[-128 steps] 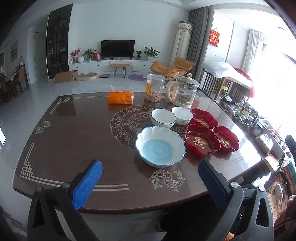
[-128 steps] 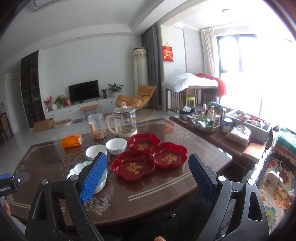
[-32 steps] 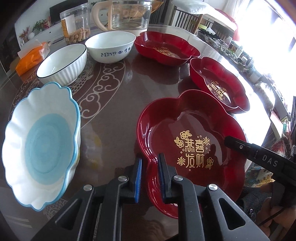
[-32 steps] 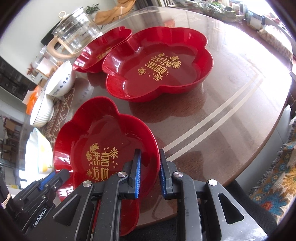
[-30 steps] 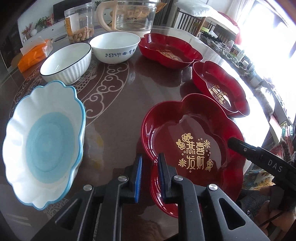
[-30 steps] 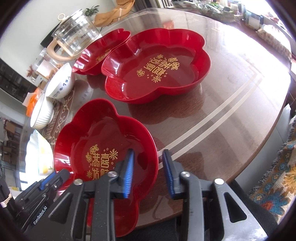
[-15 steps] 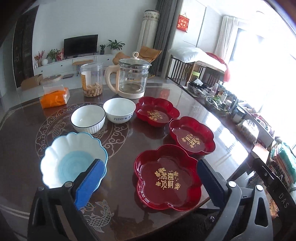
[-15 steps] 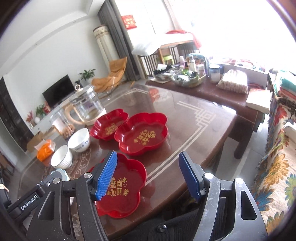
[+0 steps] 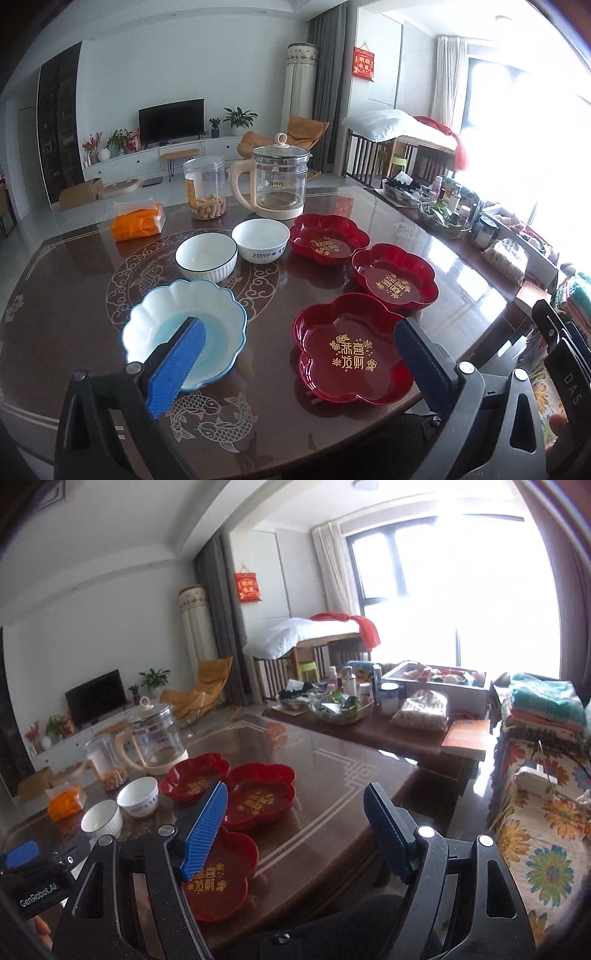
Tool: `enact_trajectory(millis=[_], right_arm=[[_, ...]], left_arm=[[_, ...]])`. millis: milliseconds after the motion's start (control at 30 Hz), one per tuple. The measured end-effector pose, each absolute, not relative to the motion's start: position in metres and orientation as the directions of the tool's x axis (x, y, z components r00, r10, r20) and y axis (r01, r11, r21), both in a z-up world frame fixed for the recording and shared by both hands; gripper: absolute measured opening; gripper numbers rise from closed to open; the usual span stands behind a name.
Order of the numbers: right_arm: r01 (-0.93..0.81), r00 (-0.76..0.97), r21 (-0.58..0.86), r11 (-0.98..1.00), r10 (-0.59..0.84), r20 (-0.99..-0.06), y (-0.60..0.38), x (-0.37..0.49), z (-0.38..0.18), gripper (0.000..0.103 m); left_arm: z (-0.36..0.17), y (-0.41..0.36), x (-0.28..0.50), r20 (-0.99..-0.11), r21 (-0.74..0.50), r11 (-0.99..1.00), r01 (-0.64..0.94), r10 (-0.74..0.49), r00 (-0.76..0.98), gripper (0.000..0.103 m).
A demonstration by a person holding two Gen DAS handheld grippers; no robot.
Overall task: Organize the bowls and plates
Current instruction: 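Lower the red plate onto the table and open the right tool, then move the right tool to the second red flower-shaped plate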
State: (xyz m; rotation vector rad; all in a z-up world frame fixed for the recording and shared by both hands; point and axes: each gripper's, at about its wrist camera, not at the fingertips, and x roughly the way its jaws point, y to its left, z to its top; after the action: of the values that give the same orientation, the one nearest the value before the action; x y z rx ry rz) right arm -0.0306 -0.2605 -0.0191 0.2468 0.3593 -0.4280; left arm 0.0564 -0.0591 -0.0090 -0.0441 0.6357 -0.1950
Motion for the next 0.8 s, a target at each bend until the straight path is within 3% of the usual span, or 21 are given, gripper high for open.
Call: enact_trajectory(millis=[200, 500, 800], right_arm=[[0.443, 0.852, 0.147, 0.884, -0.365, -0.375, -0.258, -0.044, -0.013, 0.08], [0.502, 0.85, 0.158, 0.85, -0.453, -0.268, -0.263, -0.075, 0.009, 0.08], [0.484, 0.847, 0.105, 0.869, -0.435, -0.308, -0.249, -0.067, 0.008, 0.08]], left_arm=[[0.009, -0.055, 0.041, -0.532, -0.126, 0.977, 0.172, -0.213, 0.82, 0.102], [0.02, -0.033, 0.028, -0.518, -0.182, 0.971, 0.153, -0.226, 0.825, 0.102], [0.012, -0.028, 0.03, -0.559, -0.172, 0.978, 0.117, -0.195, 0.806, 0.102]])
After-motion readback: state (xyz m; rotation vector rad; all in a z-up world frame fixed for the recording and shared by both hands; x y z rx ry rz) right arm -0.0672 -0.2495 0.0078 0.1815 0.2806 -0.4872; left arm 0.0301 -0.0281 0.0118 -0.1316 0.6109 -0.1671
